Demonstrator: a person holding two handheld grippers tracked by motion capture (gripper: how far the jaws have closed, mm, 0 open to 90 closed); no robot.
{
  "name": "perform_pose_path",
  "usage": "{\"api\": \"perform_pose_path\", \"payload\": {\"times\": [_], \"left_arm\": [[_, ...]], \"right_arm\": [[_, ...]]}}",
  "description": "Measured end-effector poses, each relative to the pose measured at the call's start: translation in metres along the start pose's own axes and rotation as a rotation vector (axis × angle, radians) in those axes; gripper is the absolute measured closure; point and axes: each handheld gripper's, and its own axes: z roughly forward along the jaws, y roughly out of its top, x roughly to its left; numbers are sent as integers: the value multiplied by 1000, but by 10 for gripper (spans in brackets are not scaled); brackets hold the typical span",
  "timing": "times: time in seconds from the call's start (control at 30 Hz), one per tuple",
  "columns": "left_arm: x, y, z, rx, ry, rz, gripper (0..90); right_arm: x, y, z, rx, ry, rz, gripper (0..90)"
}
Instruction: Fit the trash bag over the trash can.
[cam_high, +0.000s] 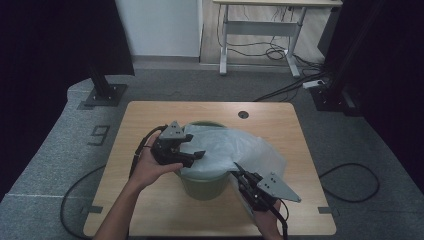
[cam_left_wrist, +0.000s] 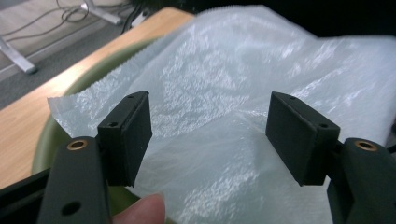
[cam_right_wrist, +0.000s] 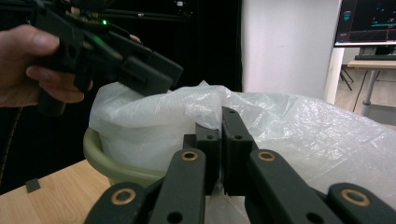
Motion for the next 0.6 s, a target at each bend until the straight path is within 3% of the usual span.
{"api": "perform_pose_path", "payload": {"times": [0.07, 0.23, 0.43, 0.6], "left_arm": [[-2, -2, 4, 27, 4, 13, 315], [-5, -3, 7, 38, 0, 25, 333], [-5, -4, 13, 70, -4, 23, 340], [-5, -6, 16, 71, -5, 16, 347]], "right_arm": [[-1, 0, 1, 5, 2, 0, 835], [-1, -2, 4, 21, 7, 0, 785], [-3, 1, 6, 16, 21, 43, 523], [4, 3, -6, 2, -15, 21, 368]]}}
